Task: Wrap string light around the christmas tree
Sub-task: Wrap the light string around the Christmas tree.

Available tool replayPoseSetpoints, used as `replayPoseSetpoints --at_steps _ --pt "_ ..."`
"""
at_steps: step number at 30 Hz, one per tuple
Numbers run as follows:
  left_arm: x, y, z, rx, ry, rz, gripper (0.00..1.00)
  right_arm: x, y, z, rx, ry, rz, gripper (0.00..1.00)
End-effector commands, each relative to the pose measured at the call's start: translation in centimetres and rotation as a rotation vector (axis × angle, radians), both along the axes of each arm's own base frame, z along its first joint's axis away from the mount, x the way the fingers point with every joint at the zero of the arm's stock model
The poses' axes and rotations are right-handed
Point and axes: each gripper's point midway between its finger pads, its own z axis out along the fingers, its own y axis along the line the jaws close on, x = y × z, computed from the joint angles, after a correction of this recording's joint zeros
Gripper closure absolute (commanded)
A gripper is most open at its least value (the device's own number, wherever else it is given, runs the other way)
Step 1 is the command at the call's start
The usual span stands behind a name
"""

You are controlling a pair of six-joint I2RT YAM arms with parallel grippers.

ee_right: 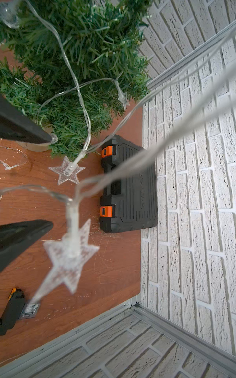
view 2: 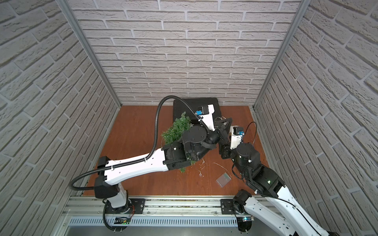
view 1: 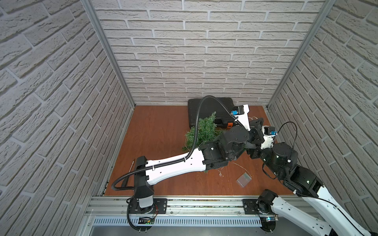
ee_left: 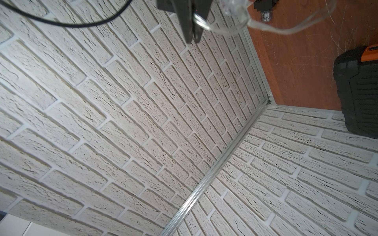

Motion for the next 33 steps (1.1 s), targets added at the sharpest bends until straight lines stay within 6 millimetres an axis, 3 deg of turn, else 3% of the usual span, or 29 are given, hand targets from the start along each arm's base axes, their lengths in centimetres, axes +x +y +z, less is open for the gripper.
replayPoseSetpoints --at_steps 1,4,8,15,24,26,31,33 --pt "0.3 2.5 3.2 -0.084 -0.033 0.050 1.00 0.7 0.4 0.8 0.049 -0.030 0.013 0.40" --pt "0.3 2.7 3.3 -0.085 -0.031 0.053 1.00 1.1 0.6 1.1 0.061 -0.038 0.026 0.44" --pt "0.3 2.8 3.3 -0.088 -0.029 0.053 1.00 1.8 0.8 1.5 0.061 -0.047 0.050 0.55" --pt "0.3 3.1 3.5 -0.092 -0.032 0.058 1.00 2.7 0.5 1.8 0.061 -0.047 0.057 0.96" --pt "0.1 3.2 2.8 -0.071 -0.017 0.052 0.99 5.0 -0.3 3.4 0.064 -0.035 0.039 0.97" --pt "-0.1 3.5 2.6 -0.047 -0.015 0.051 0.83 6.0 -0.5 3.9 0.075 -0.020 0.041 0.97" --pt "-0.3 4.7 2.5 0.017 -0.031 0.060 0.62 8.9 -0.3 5.2 0.106 0.008 0.072 0.97" --pt "-0.5 5.1 2.9 0.049 -0.057 0.051 0.49 10.1 -0.3 5.8 0.107 0.011 0.072 0.97"
